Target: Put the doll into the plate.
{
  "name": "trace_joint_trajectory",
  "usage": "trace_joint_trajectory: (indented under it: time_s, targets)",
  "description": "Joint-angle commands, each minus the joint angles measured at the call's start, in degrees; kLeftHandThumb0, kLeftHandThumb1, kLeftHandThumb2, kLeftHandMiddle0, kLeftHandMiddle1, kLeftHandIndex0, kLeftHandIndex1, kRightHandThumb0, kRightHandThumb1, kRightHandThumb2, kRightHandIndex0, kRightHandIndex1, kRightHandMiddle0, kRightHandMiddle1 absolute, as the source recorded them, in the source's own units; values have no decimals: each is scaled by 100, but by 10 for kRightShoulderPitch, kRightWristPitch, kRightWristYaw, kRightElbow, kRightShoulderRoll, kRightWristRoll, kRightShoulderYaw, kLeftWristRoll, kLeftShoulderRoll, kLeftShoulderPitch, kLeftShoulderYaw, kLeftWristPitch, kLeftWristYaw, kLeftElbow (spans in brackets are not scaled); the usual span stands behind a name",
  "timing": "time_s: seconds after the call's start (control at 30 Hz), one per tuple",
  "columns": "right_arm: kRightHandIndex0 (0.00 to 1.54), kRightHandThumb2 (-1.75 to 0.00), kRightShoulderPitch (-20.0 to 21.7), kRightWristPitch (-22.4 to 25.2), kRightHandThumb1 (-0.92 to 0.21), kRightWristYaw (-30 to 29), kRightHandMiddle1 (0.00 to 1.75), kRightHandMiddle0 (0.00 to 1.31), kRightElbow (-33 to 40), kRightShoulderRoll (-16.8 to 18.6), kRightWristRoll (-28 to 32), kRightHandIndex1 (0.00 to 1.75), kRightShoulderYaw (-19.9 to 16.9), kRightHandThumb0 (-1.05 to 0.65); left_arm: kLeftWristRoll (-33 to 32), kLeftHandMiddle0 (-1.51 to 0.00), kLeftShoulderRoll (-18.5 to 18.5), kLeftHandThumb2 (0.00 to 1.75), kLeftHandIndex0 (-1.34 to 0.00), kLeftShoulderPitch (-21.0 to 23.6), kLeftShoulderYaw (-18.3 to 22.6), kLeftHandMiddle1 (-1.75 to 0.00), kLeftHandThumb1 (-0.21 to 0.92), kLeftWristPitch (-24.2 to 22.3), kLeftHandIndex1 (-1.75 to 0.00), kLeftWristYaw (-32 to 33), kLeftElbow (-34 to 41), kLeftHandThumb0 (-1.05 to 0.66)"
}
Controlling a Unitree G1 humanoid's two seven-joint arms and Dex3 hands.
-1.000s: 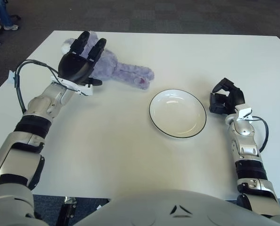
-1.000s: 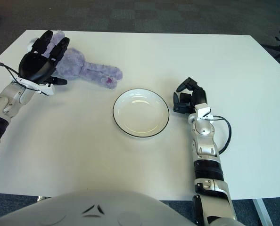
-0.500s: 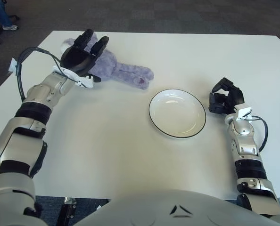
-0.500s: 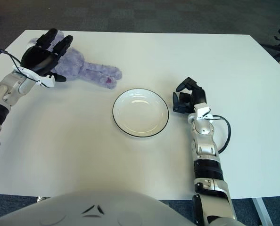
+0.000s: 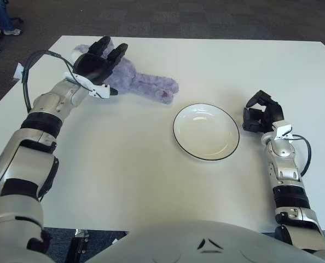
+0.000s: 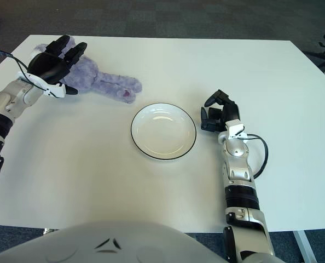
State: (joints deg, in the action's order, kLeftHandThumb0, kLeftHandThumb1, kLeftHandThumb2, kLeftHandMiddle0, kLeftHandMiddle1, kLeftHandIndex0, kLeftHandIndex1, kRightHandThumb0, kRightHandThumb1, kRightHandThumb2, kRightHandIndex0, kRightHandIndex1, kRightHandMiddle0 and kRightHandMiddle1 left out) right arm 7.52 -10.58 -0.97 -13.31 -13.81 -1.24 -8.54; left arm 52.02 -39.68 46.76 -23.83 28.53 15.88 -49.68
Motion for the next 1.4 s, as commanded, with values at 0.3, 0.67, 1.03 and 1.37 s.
trace_joint_trajectory:
  time_s: [0.3, 0.67, 1.03, 1.37]
  targets:
    - [124, -137, -25, 45, -27, -5, 175, 65, -1, 4, -14, 175, 9, -50, 10, 0, 16, 62, 0, 57, -43, 0, 54, 8, 0, 5, -76, -81]
    - [125, -137, -26, 54, -27, -9, 175, 65, 7, 5, -16, 175, 12, -50, 12, 0, 31, 59, 0, 92, -77, 0, 53, 10, 0, 8, -140, -80]
    - [125, -137, -29, 56, -27, -6, 175, 65, 11, 3, -14, 175, 15, -50, 19, 0, 47, 68, 0, 113, -107, 0, 43, -1, 0, 19, -190, -74]
    - [124, -136, -28, 58, -28, -2, 175, 65, 9, 3, -6, 175, 13, -50, 20, -2, 62, 73, 0, 122, -126, -1, 39, -14, 0, 25, -220, -73]
